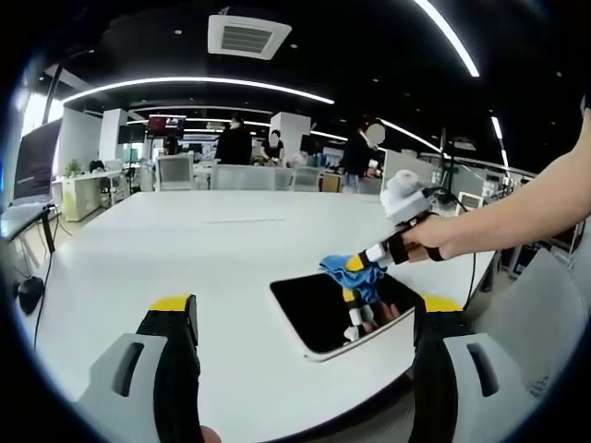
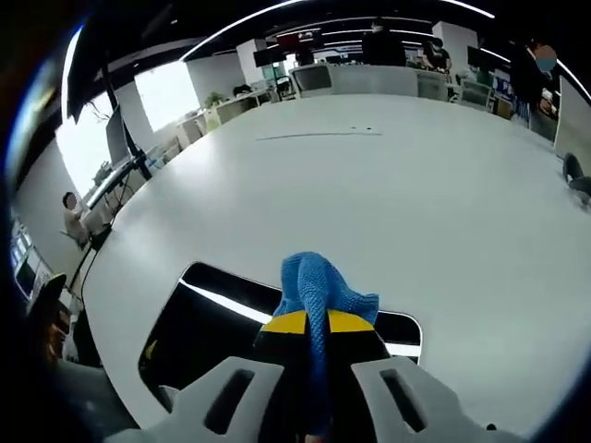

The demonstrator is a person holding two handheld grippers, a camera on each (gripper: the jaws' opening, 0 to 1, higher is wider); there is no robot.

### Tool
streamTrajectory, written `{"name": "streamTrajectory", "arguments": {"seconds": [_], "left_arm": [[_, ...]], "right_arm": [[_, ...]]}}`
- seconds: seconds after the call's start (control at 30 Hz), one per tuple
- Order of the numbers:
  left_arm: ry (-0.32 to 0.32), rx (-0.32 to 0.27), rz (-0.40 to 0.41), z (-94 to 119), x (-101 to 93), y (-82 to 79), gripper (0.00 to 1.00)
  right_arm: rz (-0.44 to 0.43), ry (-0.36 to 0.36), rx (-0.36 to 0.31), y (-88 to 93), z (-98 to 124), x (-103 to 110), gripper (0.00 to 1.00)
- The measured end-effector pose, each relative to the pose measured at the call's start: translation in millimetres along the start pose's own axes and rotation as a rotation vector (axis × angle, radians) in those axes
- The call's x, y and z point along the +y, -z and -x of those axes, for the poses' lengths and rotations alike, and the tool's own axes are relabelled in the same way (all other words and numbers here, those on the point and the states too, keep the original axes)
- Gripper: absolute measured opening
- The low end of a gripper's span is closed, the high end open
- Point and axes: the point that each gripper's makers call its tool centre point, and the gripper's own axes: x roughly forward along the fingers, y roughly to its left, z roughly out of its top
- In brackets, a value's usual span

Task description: Wipe the mirror surface with the cleaning cloth until all visible marks leave the cleaned area.

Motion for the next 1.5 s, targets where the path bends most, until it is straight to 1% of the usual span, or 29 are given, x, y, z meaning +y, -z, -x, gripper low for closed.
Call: {"name": "streamTrajectory", "arguments": {"seconds": [0.37,0.47,0.7,0.9,1.13,1.33,1.5], "left_arm": [[0.001,0.002,0.002,0.6,-0.6,0.7,0.95],[0.003,0.003,0.003,0.7,-1.2,0.8,0.95],[0.026,0.007,0.003,0.1,-4.8,1.3,0.95],[0.022,0.001,0.005,0.4,-4.5,0.2,0.95],[0.024,0.003,0.006,0.4,-4.3,0.7,0.95],[0.025,0.002,0.006,0.3,-4.1,0.4,0.95],[0.026,-0.001,0.008,0.6,-4.4,-0.2,0.95]], "right_arm": [[0.031,-0.045,0.013,-5.6,-16.9,30.3,0.0],[0.033,-0.072,0.018,-7.2,-21.7,44.0,0.0],[0.065,-0.098,0.031,-10.0,-28.4,67.8,0.0],[0.091,-0.122,0.039,-10.7,-31.6,90.0,0.0],[0.085,-0.158,0.042,-12.9,-36.4,110.4,0.0],[0.104,-0.172,0.054,-14.2,-39.4,121.0,0.0],[0.115,-0.173,0.055,-14.2,-39.2,120.8,0.0]]}}
